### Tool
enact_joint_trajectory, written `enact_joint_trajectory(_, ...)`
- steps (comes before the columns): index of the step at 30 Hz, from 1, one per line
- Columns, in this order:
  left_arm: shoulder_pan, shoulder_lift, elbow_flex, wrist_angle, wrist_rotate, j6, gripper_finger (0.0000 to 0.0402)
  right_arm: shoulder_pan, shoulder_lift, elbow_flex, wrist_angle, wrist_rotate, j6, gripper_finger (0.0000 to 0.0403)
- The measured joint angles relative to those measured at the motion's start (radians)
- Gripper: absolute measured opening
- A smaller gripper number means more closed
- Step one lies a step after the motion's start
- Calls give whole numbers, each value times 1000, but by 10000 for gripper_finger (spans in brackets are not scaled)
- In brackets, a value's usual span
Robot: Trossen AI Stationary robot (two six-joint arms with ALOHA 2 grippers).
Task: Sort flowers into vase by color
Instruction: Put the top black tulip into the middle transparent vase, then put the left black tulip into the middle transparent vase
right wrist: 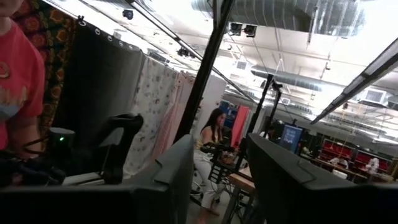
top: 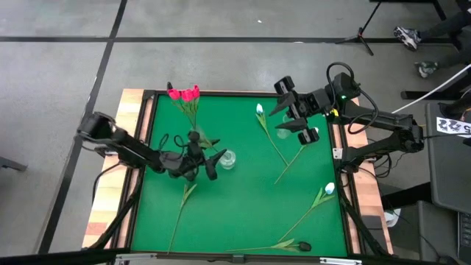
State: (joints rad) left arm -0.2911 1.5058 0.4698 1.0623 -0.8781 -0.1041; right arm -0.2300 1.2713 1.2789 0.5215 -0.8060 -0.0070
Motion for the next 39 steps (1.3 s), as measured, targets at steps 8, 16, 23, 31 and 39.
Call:
enact_joint_trajectory(8, 22, -159, 0, -438, 3, -259, 227, 0, 0, 0, 0, -26, -9, 151)
enact_joint_trajectory(16, 13, -349, 1, -850, 14, -459, 227, 0, 0, 0, 0, -44, -25, 151)
enact_joint_trajectory(23, -17, -508, 1, -1112, 42, -600, 227, 0, 0, 0, 0, -79, -26, 151)
enact_joint_trajectory(31, -26, -562, 108, -1431, 319, -849, 227, 0, 0, 0, 0, -106, -25, 151)
enact_joint_trajectory(39, -136, -456, 244, -1764, 473, -1215, 227, 0, 0, 0, -15, -154, -25, 151)
